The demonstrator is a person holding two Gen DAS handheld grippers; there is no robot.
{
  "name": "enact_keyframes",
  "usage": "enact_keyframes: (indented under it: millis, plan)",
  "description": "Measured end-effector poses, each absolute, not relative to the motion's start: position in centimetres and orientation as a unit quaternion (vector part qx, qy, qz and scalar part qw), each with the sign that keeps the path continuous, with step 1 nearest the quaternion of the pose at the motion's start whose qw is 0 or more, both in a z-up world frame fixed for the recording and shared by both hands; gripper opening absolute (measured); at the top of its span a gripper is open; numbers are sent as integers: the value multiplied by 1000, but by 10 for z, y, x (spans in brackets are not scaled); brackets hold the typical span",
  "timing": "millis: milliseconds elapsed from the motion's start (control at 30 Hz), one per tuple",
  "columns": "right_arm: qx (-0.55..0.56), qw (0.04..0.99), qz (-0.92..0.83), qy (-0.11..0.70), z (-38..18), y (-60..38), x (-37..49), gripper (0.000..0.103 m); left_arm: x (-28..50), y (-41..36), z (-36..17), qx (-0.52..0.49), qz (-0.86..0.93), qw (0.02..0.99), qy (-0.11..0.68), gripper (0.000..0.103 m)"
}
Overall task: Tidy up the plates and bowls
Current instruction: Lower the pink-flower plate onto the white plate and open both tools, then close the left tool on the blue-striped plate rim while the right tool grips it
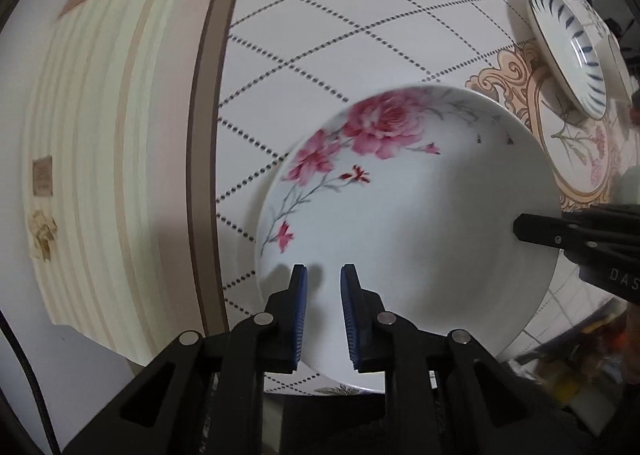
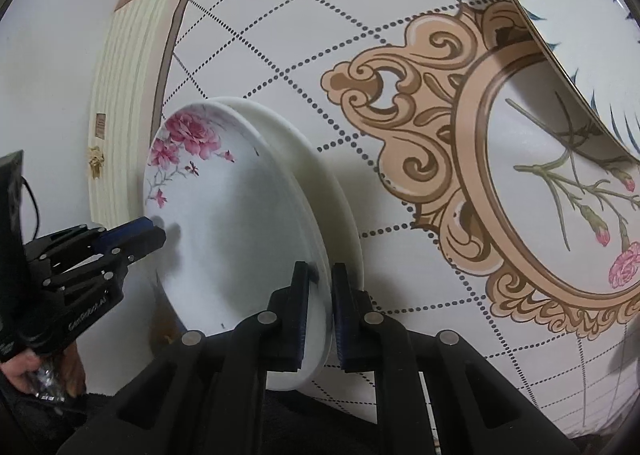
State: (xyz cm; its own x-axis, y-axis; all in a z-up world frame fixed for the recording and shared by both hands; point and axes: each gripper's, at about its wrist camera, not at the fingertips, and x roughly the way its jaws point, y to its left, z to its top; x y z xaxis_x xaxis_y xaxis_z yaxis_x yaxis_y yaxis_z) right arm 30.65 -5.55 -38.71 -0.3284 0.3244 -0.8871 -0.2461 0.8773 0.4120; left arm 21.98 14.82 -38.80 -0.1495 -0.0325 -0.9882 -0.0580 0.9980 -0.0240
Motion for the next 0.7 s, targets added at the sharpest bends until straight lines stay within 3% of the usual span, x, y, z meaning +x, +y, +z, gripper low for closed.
enact_keyframes:
  millis: [233,367,400,433,500,533,600,667,700]
  plan:
    - [4,593,218,775,-386,-54,294,15,220,126,-385,-7,21,658,753,17]
    - [-10,601,196,775,-379,-49,287,23,222,121,-378,-5,38,660,750,28]
    - [-12,604,192,774,-375,-47,284,32,223,119,-377,-6,40,661,750,29]
    - [-14,606,191,772,-371,-45,282,53,223,117,-376,-8,40,662,749,29]
    - [-33,619,176,765,-361,-43,282,79,224,111,-374,-11,43,665,746,31]
    - [-29,623,178,761,-357,-43,282,79,225,109,-374,-12,43,666,745,34]
    - [-30,627,178,758,-351,-44,284,79,226,111,-368,-18,43,668,743,41]
    - [-42,642,169,747,-344,-47,286,79,229,112,-360,-24,41,674,737,58]
    - [-43,649,161,742,-340,-51,288,79,235,108,-354,-25,41,680,732,74]
